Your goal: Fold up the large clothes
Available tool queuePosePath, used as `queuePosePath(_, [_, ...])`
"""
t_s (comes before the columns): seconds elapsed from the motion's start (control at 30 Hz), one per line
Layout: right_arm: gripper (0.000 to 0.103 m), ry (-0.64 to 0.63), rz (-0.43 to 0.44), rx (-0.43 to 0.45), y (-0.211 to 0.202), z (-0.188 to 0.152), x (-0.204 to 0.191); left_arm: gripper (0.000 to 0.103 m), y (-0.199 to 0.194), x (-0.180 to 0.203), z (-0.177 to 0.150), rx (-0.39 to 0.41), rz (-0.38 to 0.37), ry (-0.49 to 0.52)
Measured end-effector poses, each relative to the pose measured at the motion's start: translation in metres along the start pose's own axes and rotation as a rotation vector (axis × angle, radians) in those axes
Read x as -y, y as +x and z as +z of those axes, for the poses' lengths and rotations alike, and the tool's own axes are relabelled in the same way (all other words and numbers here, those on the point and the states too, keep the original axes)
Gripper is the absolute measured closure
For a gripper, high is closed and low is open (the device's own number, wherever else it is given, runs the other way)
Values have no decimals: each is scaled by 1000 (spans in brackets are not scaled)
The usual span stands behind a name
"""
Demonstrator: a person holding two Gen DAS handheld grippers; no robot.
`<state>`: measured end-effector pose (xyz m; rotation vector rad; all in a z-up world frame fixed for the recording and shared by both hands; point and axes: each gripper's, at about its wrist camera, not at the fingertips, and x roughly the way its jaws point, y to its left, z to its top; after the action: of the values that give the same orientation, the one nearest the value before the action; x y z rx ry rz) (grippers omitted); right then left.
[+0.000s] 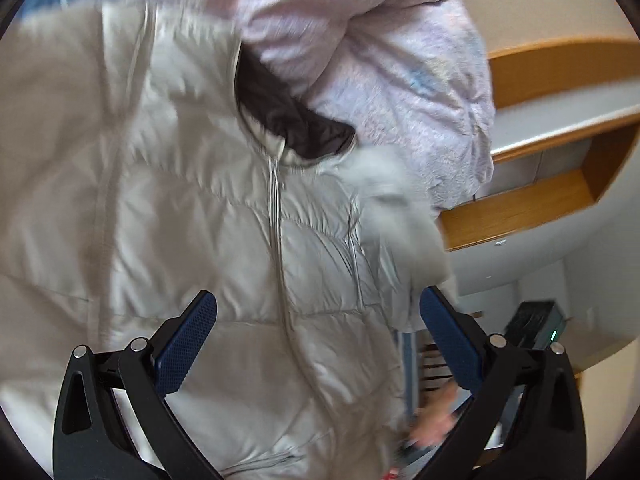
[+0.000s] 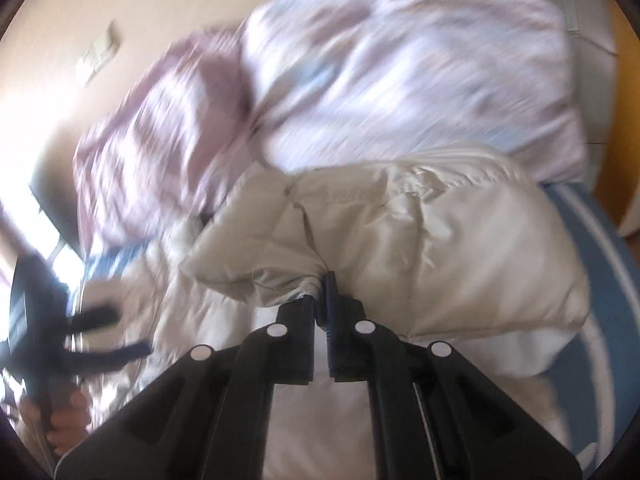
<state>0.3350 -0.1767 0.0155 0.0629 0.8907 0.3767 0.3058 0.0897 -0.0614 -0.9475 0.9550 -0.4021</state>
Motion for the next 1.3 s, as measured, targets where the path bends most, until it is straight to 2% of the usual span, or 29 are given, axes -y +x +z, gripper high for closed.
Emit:
queuePosePath(0.1, [97, -41, 24, -72, 22, -16, -23, 4, 17, -6, -1, -35, -12, -48])
queuePosePath(0.2, [97, -76, 32, -89, 34, -22, -37, 7, 24, -6, -2, -43, -10, -59])
queuePosePath(0.3, [97, -116, 31, -100, 37, -30, -53, 18, 30, -7, 4, -35, -8, -86])
queuePosePath(0.4, [94, -145, 21, -121, 33, -37, -54, 44, 39, -11, 9, -31, 20, -106])
queuePosePath(0.43, [94, -161, 6, -125, 33, -37, -56, 63, 41, -14, 10, -35, 37, -115])
queuePosePath(0.47, [91, -185, -9, -128, 32, -39, -59, 75, 42, -18, 10, -36, 59, -126])
queuePosePath(0.53, [84, -208, -15, -139, 31, -41, -61, 82, 41, -22, 12, -31, 76, -121])
queuePosePath(0.57, [66, -206, -2, -149, 29, -41, -61, 84, 37, -23, 13, -21, 92, -111])
queuePosePath(0.6, [36, -198, 20, -145, 26, -41, -61, 85, 32, -23, 13, -5, 113, -97])
queuePosePath(0.63, [29, -192, 41, -113, 19, -41, -61, 86, 28, -22, 14, 10, 132, -84])
queuePosePath(0.67, [29, -198, 40, -89, 14, -41, -62, 86, 23, -23, 15, 27, 154, -70])
queuePosePath(0.77, [44, -213, 11, -24, 2, -35, -66, 86, 15, -28, 16, 57, 232, -37])
queuePosePath(0.87, [61, -184, -25, -60, 16, -26, -67, 84, 18, -36, 16, 53, 288, -41])
queuePosePath(0.9, [63, -175, -22, -87, 25, -24, -69, 83, 18, -36, 16, 53, 297, -36])
queuePosePath(1.0, [67, -185, -4, -146, 44, -24, -82, 73, 8, -29, 11, 63, 336, -12])
queuePosePath(1.07, [67, -207, 13, -166, 54, -24, -96, 59, -15, -24, 4, 89, 358, 8])
queuePosePath(1.17, [67, -244, 30, -199, 67, -26, -118, 49, -61, -26, -13, 152, 357, 20])
queuePosePath(1.2, [67, -268, 22, -226, 76, -29, -127, 48, -83, -29, -22, 180, 350, 21])
queuePosePath(1.3, [67, -394, -98, -283, 102, -42, -150, 43, -136, -44, -51, 254, 341, -3])
